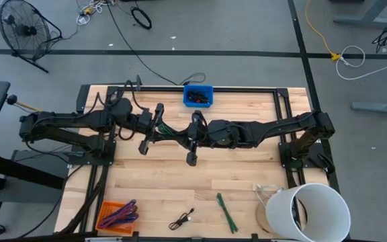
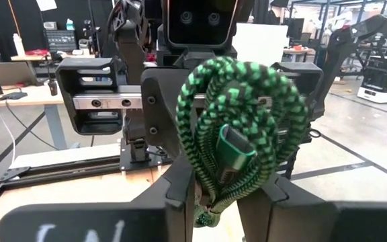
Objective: Pick & Place USB Port
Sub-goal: Put the green black charger cable into the orange bin
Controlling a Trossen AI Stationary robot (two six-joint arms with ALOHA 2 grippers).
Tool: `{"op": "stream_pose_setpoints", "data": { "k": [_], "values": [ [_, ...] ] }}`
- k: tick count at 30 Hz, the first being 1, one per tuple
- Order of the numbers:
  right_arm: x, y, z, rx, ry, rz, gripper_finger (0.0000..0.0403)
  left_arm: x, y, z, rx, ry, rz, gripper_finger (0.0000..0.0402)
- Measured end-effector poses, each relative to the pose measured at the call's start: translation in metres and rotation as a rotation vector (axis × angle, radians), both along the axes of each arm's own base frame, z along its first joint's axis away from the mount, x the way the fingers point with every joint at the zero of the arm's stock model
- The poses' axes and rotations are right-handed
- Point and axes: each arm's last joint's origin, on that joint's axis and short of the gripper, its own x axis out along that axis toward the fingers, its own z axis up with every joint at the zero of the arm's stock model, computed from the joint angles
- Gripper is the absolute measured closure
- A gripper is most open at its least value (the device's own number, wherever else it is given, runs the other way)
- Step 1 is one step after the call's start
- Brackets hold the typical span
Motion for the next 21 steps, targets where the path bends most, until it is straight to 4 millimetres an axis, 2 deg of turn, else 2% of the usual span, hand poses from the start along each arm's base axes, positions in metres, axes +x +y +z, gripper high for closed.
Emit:
{"op": "stream_pose_setpoints", "data": {
  "k": [6,8,9,21],
  "values": [
    [-0.002,0.002,-0.003,-0.002,0.032,0.011,0.0342,0.0,0.0,-0.001,-0.001,0.012,-0.008,0.0327],
    [-0.002,0.003,-0.007,-0.012,0.066,0.025,0.0341,-0.002,-0.001,0.003,0.002,-0.015,-0.018,0.0374],
    [-0.001,0.003,-0.009,-0.011,0.071,0.028,0.0341,-0.002,-0.001,0.004,0.003,-0.018,-0.022,0.0385],
    [-0.004,0.008,-0.014,-0.024,0.121,0.032,0.0305,-0.002,-0.001,0.005,-0.005,-0.026,-0.023,0.0386]
  ]
}}
